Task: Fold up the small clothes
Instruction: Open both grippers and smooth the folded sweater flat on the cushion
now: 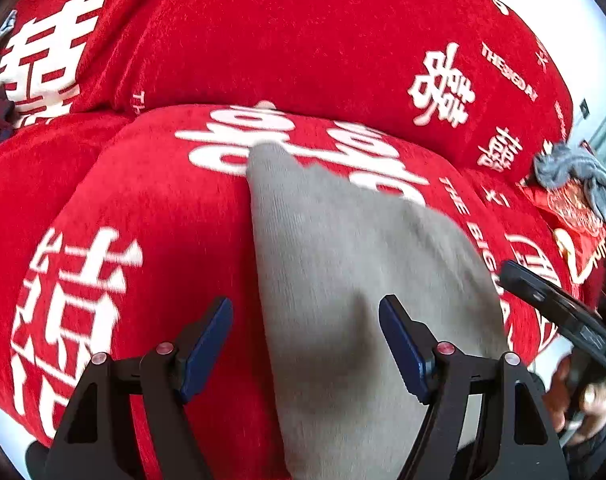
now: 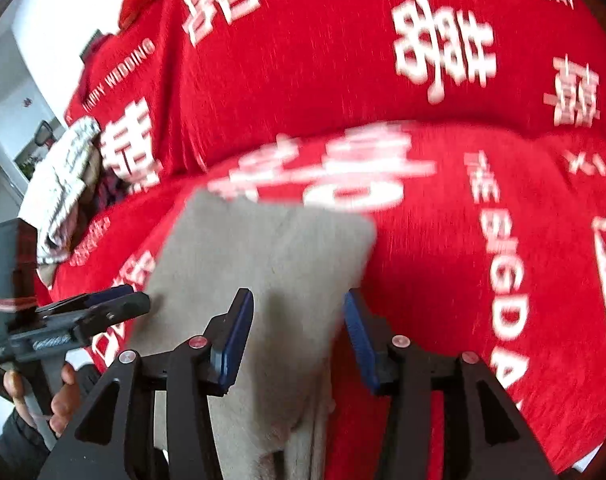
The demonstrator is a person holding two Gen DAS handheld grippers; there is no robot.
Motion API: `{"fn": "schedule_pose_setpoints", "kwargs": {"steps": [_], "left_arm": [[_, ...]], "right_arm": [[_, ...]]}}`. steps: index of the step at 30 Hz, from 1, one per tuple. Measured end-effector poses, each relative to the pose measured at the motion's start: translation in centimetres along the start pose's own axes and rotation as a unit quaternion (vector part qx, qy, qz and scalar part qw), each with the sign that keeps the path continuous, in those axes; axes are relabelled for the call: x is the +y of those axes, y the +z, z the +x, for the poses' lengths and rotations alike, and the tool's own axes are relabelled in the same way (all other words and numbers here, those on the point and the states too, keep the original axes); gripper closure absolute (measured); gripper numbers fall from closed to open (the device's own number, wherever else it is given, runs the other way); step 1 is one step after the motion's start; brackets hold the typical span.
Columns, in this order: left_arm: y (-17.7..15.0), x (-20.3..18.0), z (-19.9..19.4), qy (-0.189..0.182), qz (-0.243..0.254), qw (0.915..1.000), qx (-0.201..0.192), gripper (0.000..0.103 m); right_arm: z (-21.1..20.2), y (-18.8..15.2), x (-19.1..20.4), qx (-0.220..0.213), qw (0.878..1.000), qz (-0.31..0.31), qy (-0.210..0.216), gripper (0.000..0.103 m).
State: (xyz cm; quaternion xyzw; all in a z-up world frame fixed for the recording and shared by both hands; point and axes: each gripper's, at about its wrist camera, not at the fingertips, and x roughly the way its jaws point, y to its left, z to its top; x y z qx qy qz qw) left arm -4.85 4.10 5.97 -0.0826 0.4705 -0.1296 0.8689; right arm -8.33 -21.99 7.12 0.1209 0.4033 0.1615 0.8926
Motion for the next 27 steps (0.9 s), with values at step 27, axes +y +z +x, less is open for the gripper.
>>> {"fn": "schedule_pose_setpoints", "kwargs": {"steps": [27], "left_arm": [[-2.9,-4.0,0.4,0.144,0.112,0.9832,-0.005,0.018]], "right_arm": [[1.4,-3.4,5.2,0.033,0.99,-0.133,0.02,0.051]]}}
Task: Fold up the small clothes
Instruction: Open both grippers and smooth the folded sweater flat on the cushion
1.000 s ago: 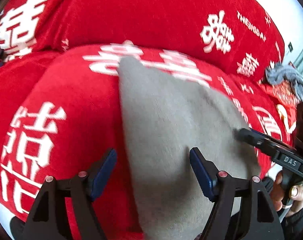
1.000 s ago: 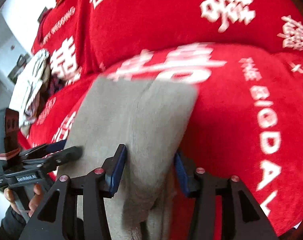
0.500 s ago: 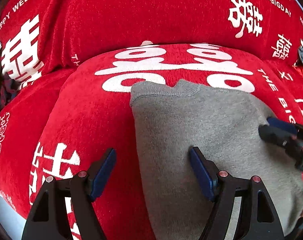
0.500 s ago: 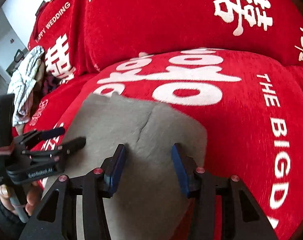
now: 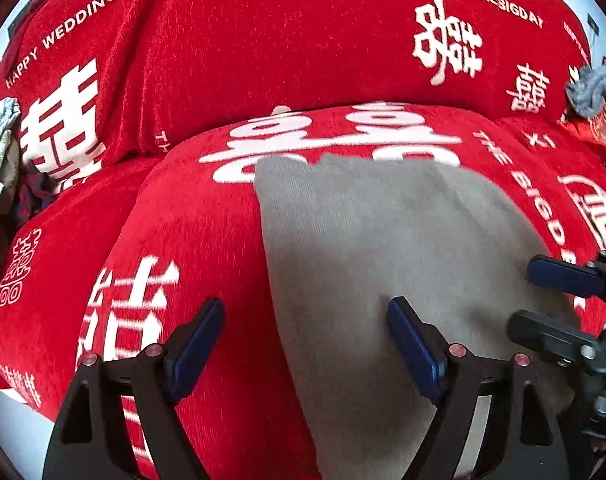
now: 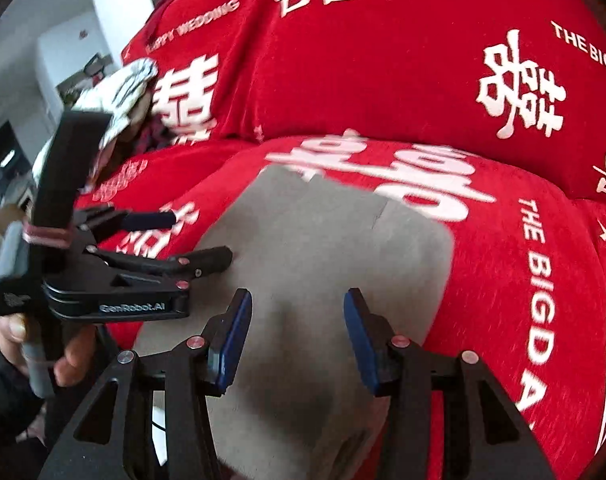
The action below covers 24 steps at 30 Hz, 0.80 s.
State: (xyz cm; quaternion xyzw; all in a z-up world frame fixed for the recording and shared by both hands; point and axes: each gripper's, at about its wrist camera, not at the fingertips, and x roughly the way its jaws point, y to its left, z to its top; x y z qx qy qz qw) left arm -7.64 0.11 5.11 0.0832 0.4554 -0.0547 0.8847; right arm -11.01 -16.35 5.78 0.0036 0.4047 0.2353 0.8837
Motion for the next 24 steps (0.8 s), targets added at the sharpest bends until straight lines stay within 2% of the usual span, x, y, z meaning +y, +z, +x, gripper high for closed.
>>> {"fn": "schedule_pose_setpoints", "kwargs": {"steps": [3,6,9,13,20,22,24], "left_arm": [[-1.9,-0.1,0.2,-0.002,0.0,1.0,0.0,0.018],[-2.4,0.2,-0.2,-0.009,-0.018,0.9998,0.002,0.018],[-2.9,0.0,-1.5,-0.006,-0.015,0.9998,-0.009,0.018],[-4.2,-0.6,-2.9,-0.002,-0.003,0.9999,-0.016,0.018],[-5.9,-0.6,-2.8,0.002,-0.004,0.9999,-0.014,0.018],[-6.2,-0.5,-2.3,0.001,-0.007,0.9999,-0.012,0.013],[-6.3,-0.1,-1.8,0.02,-0.012,0.9996,-0.018,0.0]], "right_arm": [[1.1,-1.9,-0.7,0.016,1.0,0.014,-0.005,0.052],[0.7,-2.8,-1.0,0.001,1.0,0.02,0.0,0.052],[-0.7,-2.9,0.0,-0.004,1.0,0.01,-0.012,0.051],[-2.6,-4.0,1.7,-0.013,1.0,-0.012,0.004,0.051],[-1.1,-6.9,1.1,0.02,1.0,-0.003,0.0,0.048],[-0.4,-7.7,0.4,0.028,1.0,0.008,0.001,0.048],[-0.5,-7.9,0.1,0.018,1.0,0.012,0.006,0.048]]}}
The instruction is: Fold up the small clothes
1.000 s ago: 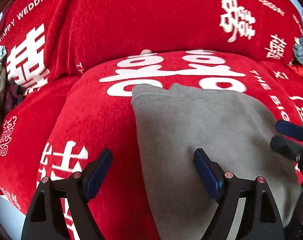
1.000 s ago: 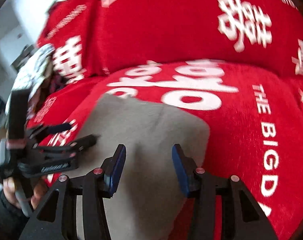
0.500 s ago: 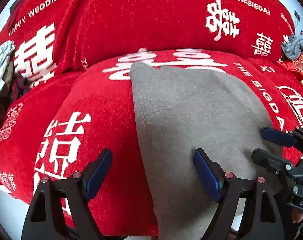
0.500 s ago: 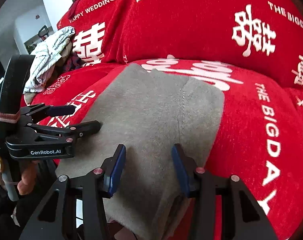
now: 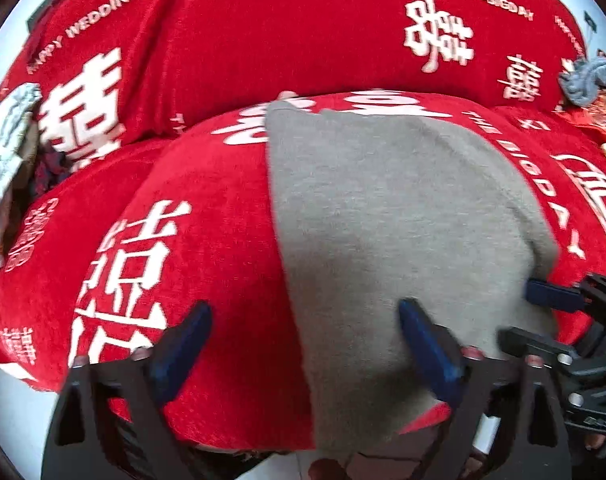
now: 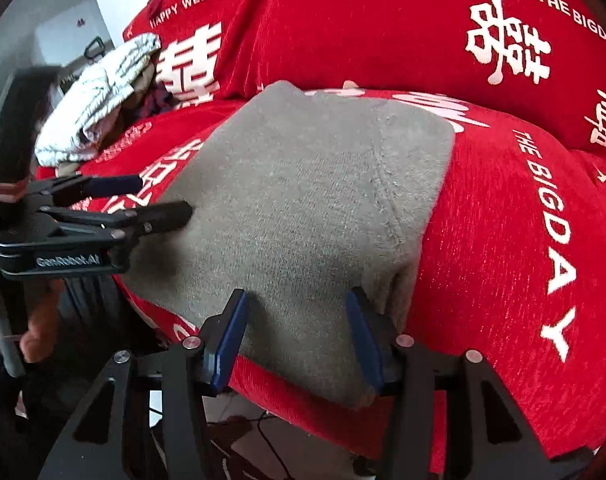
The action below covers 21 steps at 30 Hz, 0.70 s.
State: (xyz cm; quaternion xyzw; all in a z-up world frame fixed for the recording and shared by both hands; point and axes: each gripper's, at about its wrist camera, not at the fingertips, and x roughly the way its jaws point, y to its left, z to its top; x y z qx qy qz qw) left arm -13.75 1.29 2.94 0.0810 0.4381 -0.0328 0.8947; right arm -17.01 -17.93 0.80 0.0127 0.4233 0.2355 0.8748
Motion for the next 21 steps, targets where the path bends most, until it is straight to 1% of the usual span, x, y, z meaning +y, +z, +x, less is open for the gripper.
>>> {"fn": "schedule_pose_setpoints", "kwargs": {"steps": [3,4,6,8,9,10,12,15,16,19,21], "left_arm": [[0.1,0.7,0.4,-0.017,-0.018,0.9997,0.009,0.0],[0.1,0.8,0.2,-0.017,-0.023,0.9995,0.009,0.0],[0.2,0.5,-0.5,-0.009,-0.017,0.9998,0.002,0.0],[0.4,-0.1,-1.3,0.0,-0.004,1.0,-0.006,0.0],[0.6,-0.5,-1.7,0.004,0.0,1.0,-0.009,0.0],[0.7,-0.6,-2.0,0.007,0.0,0.9999,-0.012,0.0],[1.1,-0.8,-2.6,0.012,-0.003,0.9998,-0.018,0.0],[1.8,-0.9,-3.0,0.01,-0.011,0.9998,-0.015,0.0],[2.0,-0.8,-3.0,0.006,-0.016,0.9998,-0.011,0.0],[2.3,-0.4,-2.9,-0.012,-0.035,0.9993,-0.002,0.0],[2.2,-0.2,-3.1,-0.019,-0.045,0.9988,-0.008,0.0]], "right_arm": [[0.1,0.0,0.3,0.002,1.0,-0.013,-0.007,0.048],[0.0,0.0,0.4,0.003,1.0,-0.015,-0.008,0.048],[-0.3,0.2,0.7,0.008,1.0,-0.013,-0.012,0.048],[-1.0,0.6,1.0,0.004,1.0,-0.011,-0.014,0.045],[-1.4,0.8,1.3,0.0,1.0,-0.013,-0.017,0.042],[-1.7,1.1,1.6,-0.002,1.0,-0.017,-0.021,0.038],[-2.4,1.6,2.3,-0.008,0.999,-0.029,-0.034,0.034],[-3.0,2.2,2.8,-0.014,0.998,-0.033,-0.048,0.032],[-3.2,2.4,2.8,-0.015,0.998,-0.033,-0.053,0.031],[-3.6,2.8,2.8,-0.016,0.997,-0.03,-0.074,0.03],[-3.7,3.0,2.7,-0.017,0.996,-0.028,-0.081,0.03]]}}
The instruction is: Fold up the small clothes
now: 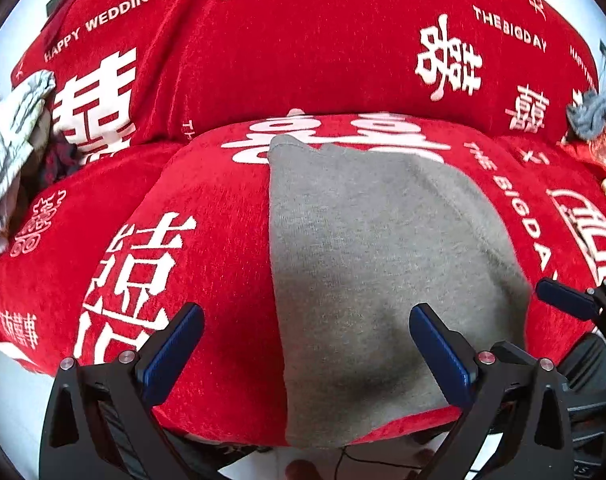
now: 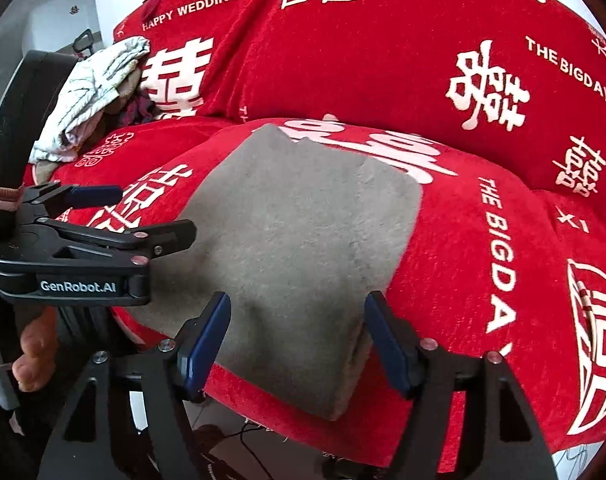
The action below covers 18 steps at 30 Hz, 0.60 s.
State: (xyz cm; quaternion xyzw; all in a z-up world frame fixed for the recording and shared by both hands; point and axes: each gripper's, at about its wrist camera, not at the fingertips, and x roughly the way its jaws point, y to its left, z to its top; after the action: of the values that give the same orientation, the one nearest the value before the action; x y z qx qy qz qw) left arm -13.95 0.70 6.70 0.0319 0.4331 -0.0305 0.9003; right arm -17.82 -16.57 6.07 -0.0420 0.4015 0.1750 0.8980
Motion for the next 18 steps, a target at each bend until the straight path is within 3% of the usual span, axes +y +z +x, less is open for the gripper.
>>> {"fn": "schedule_pose_setpoints", "kwargs": {"steps": [4,8,18], "left_arm": [[-0.4,0.3,-0.2,-0.004,-0.017,0.9998,0.0,0.0],[-0.7,0.0,0.1,0.037,-0.019,0.9991,0.002,0.0],[-1.2,0.1,-0.8,0.02,-0.015,0.9992,-0.03,0.0]], "right_arm": [[0.0,0.1,-0.3,0.003,1.0,0.006,-0.005,0.03],[0.1,0.2,-0.2,0.005,1.0,0.008,-0.013,0.03],[-0.2,0.2,-0.7,0.011,0.999,0.025,-0.042,0.03]]}}
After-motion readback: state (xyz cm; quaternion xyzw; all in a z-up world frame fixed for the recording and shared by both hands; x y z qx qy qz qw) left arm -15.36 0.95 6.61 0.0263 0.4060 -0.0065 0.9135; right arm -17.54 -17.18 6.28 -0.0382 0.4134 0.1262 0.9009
